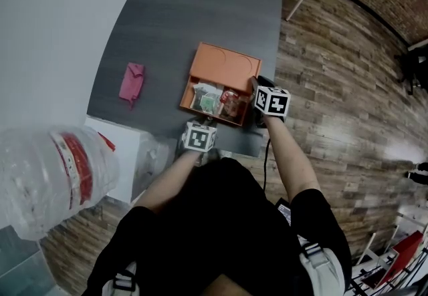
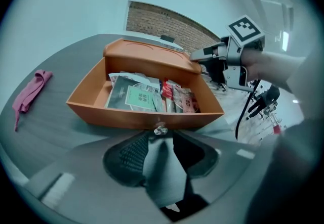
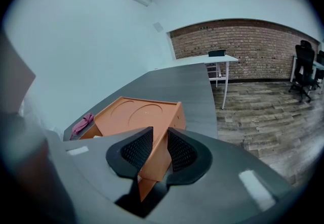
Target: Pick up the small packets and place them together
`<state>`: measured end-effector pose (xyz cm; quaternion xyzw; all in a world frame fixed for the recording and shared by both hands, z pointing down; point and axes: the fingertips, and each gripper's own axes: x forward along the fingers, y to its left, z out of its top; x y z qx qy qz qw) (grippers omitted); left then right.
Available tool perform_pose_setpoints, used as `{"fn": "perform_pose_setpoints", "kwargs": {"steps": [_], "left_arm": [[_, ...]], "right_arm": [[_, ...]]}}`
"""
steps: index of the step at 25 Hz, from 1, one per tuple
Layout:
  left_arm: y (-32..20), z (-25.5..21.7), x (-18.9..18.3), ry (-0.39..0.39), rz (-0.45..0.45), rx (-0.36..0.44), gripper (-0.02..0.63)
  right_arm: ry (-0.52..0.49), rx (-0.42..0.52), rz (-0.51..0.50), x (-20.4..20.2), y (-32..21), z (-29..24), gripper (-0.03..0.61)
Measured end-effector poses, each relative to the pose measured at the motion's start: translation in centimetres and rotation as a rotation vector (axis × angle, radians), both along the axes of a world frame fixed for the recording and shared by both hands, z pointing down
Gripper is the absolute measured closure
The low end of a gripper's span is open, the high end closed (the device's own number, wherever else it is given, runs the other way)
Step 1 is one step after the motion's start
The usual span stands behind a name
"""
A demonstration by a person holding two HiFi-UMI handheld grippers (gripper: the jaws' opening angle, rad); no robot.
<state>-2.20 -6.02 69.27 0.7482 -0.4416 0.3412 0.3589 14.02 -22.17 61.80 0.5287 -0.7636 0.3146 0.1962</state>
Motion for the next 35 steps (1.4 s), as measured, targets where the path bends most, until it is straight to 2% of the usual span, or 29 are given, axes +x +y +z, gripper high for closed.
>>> {"fn": "perform_pose_setpoints", "kwargs": {"steps": [5, 9, 12, 16, 19, 22, 27, 31, 35], "left_arm": [[-0.6, -2.6, -0.1, 0.030, 0.016, 0.036, 0.456], [-1.9, -5.3, -1.0, 0.076, 0.002, 0.109, 0.460], [-3.0, -7.3, -1.4, 0.112, -0.001, 0.174, 0.493], [-4.6, -10.0, -1.6, 0.185, 0.032, 0.302, 0.546], [-4.9, -11.0, -2.0, 0.218, 0.062, 0.374, 0.585], [-5.8, -11.9, -1.8, 0.262, 0.087, 0.422, 0.614], [-7.1, -11.4, 0.4, 0.307, 0.191, 0.424, 0.614], [-7.2, -10.6, 2.1, 0.288, 0.288, 0.402, 0.614], [-7.5, -9.4, 3.7, 0.248, 0.430, 0.327, 0.614]], "right_arm": [[0.000, 0.018, 0.012, 0.3, -0.2, -0.1, 0.482], [0.010, 0.136, 0.012, 0.6, 0.2, -1.9, 0.465], [-0.030, 0.224, 0.013, 1.0, 1.2, -4.5, 0.467], [-0.091, 0.325, -0.003, 1.2, 2.9, -7.8, 0.491], [-0.122, 0.369, -0.036, 1.1, 4.5, -9.4, 0.502], [-0.160, 0.400, -0.018, 1.5, 6.0, -10.8, 0.512], [-0.183, 0.410, 0.020, 2.3, 8.2, -11.1, 0.526], [-0.171, 0.379, 0.011, 2.5, 10.1, -10.0, 0.528], [-0.173, 0.352, 0.024, 3.2, 11.3, -9.3, 0.535]]}}
